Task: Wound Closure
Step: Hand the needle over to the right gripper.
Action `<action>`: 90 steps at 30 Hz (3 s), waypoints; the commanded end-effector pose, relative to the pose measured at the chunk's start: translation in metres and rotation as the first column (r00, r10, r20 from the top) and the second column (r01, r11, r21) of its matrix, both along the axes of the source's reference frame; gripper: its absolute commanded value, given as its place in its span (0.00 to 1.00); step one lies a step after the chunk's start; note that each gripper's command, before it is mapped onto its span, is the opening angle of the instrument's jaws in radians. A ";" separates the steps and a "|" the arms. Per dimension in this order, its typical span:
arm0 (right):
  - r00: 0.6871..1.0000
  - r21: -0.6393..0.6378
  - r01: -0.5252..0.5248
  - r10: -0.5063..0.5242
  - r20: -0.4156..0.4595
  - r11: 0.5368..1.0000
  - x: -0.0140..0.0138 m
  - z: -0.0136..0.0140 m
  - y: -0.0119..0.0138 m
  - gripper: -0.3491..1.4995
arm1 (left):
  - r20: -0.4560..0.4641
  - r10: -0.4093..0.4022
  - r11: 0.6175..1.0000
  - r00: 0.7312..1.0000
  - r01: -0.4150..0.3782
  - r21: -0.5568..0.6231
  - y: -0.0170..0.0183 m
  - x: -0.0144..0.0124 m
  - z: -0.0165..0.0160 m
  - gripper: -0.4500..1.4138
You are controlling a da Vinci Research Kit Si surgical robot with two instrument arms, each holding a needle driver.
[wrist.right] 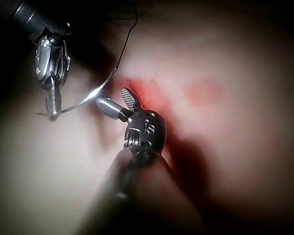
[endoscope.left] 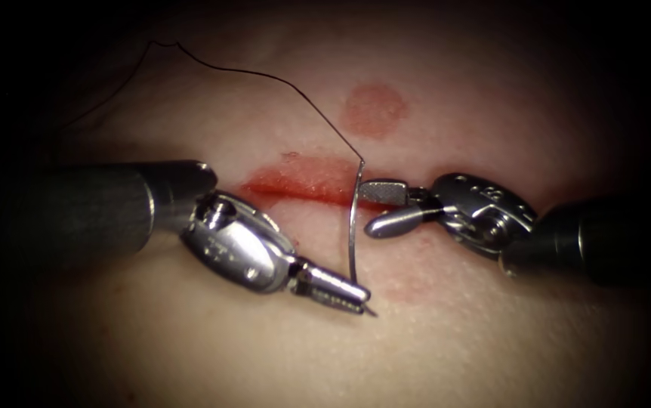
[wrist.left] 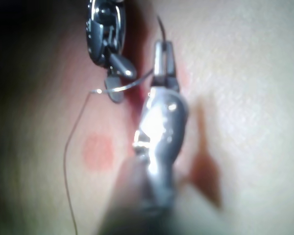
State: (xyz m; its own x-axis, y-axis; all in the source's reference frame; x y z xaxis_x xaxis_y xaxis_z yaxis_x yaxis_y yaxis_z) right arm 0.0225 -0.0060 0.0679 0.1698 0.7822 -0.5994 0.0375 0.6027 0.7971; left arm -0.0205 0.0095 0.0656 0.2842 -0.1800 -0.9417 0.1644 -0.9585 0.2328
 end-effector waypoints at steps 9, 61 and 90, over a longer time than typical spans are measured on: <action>0.999 0.007 0.026 -0.026 -0.019 1.000 0.0008 -0.0002 -0.0011 0.69 | -0.051 0.048 0.998 0.998 -0.051 -0.042 -0.0003 -0.0005 0.0008 0.05; 0.996 0.051 0.075 -0.072 -0.060 0.996 0.0033 -0.0012 -0.0015 0.62 | -0.103 0.069 0.992 0.992 -0.079 -0.094 -0.0011 -0.0015 0.0016 0.05; 0.994 0.063 0.080 -0.075 -0.083 0.995 0.0024 -0.0018 -0.0010 0.00 | -0.101 0.072 0.992 0.992 -0.082 -0.099 -0.0017 -0.0024 0.0017 0.05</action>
State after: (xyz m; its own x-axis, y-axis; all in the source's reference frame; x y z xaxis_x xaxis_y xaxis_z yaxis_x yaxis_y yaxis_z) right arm 0.0245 -0.0065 0.0655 0.1836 0.8069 -0.5615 0.1443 0.5429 0.8273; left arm -0.0224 0.0080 0.0668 0.2077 -0.2601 -0.9430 0.2632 -0.9136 0.3099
